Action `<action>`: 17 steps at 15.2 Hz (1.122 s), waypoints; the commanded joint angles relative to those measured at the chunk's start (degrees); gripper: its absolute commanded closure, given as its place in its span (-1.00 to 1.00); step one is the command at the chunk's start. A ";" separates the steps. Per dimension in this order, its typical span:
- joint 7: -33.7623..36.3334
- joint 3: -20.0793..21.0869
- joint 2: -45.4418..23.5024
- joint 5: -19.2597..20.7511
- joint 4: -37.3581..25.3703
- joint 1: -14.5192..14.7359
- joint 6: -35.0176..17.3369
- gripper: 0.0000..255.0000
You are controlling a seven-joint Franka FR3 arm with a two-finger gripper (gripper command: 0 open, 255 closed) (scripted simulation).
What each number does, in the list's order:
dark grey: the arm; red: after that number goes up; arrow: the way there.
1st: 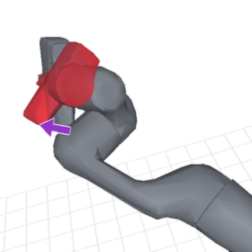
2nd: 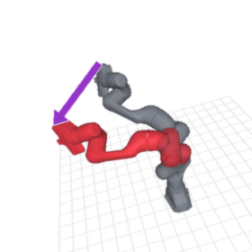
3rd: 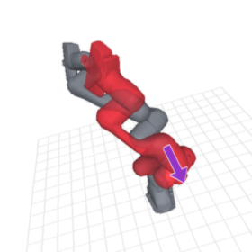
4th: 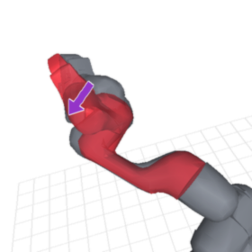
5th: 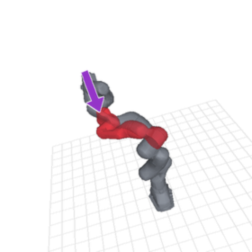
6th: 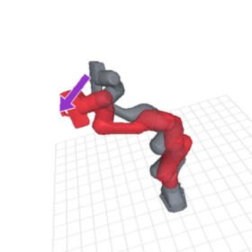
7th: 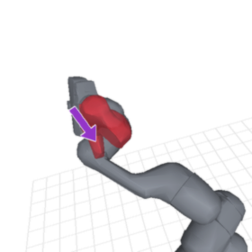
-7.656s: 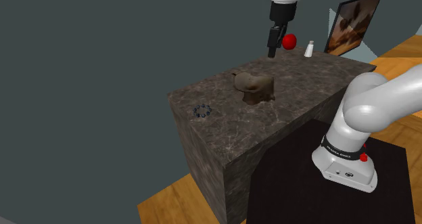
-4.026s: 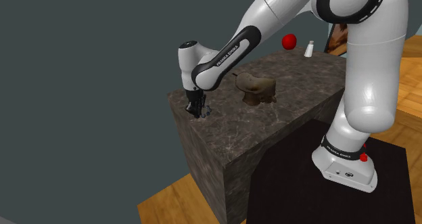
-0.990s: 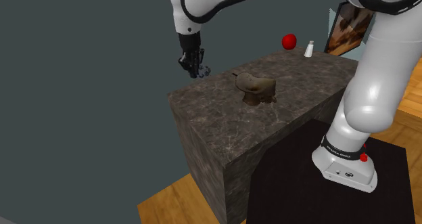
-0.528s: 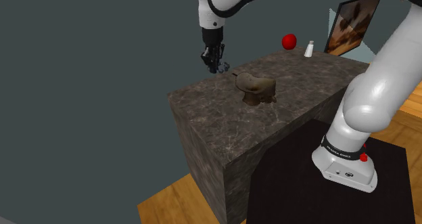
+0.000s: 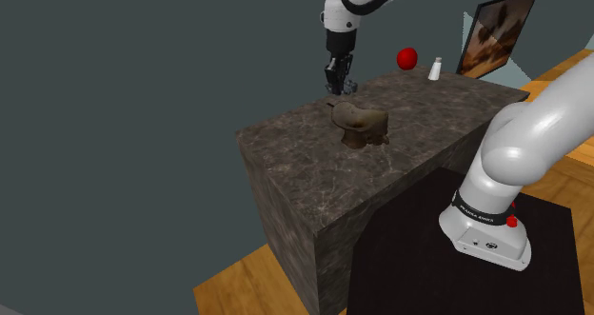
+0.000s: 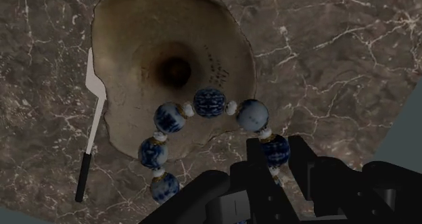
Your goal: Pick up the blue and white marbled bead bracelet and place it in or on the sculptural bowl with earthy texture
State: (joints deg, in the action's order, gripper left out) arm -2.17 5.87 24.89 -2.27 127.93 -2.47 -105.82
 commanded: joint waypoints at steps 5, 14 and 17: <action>-5.03 -3.91 7.06 1.20 6.15 -1.58 1.00 1.00; -5.05 -3.80 6.51 1.12 12.69 -1.54 -6.08 1.00; -5.05 -3.76 6.06 1.09 14.68 -1.53 -8.52 1.00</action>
State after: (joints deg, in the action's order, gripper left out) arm -7.08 2.20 30.98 -1.22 141.82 -3.95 -113.49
